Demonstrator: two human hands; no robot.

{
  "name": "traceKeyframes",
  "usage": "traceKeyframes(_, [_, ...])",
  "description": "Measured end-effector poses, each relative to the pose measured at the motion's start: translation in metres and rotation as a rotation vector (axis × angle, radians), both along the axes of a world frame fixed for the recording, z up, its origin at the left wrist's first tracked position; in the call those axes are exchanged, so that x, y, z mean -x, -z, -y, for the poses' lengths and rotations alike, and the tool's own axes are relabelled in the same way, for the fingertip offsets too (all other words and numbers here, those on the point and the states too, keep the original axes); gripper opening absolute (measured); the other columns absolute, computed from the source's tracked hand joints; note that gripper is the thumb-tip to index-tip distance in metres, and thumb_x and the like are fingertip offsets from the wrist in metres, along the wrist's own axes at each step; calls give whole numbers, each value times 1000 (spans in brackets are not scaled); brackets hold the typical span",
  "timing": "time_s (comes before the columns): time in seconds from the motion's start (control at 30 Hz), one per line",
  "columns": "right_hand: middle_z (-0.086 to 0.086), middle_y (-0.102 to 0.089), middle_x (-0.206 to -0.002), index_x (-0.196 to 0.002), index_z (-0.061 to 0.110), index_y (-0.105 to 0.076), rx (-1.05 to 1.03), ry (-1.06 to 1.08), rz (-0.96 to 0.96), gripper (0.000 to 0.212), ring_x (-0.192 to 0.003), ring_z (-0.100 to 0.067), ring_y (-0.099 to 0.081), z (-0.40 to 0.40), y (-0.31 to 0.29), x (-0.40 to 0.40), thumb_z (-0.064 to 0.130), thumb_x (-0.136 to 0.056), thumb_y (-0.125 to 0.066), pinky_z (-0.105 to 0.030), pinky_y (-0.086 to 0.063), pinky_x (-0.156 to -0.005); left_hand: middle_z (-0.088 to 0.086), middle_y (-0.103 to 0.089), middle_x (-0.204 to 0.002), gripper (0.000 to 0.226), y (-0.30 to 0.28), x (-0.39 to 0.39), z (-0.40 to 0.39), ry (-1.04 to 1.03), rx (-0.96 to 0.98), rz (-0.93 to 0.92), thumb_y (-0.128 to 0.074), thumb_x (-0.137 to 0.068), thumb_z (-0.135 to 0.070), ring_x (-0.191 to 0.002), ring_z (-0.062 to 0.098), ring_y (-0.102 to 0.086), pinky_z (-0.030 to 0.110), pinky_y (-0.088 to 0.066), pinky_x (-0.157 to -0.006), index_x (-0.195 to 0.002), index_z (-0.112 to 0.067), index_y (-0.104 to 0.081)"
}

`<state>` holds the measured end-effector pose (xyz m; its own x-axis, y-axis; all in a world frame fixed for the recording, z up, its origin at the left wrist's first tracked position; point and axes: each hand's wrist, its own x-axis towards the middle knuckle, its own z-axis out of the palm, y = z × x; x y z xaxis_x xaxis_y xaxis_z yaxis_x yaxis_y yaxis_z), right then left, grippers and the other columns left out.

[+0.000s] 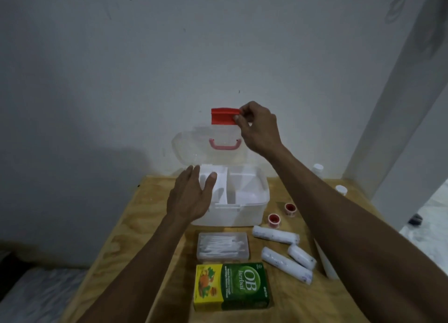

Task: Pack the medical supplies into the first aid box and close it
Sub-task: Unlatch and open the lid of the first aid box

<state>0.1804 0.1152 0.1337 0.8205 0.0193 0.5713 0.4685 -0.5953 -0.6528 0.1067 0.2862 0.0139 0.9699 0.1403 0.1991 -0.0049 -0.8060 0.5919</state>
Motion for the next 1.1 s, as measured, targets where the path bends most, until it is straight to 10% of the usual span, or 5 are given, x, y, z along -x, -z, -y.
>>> traceKeyframes(0.4, [7,-68,-85,-98,24,-60,-149,221,-33,13,-82,-16,-66,-17,-3,-46,24,-87,-68,-41,-54,-83,0,-13,-164,83,2,-1,1,-12,-197,-59,-12,-86,-73,-151,24,-9,50,-22,-119,-152,-24,-24])
traceKeyframes(1.1, [-6,-59,-125,-132,23,-58,273,181,73,39,-113,-24,-52,-10,14,-44,34,-95,-54,-45,-44,-97,2,-17,-163,74,7,-4,-4,5,-199,-42,-19,-93,-67,-150,24,-13,48,-23,-118,-150,-22,-34])
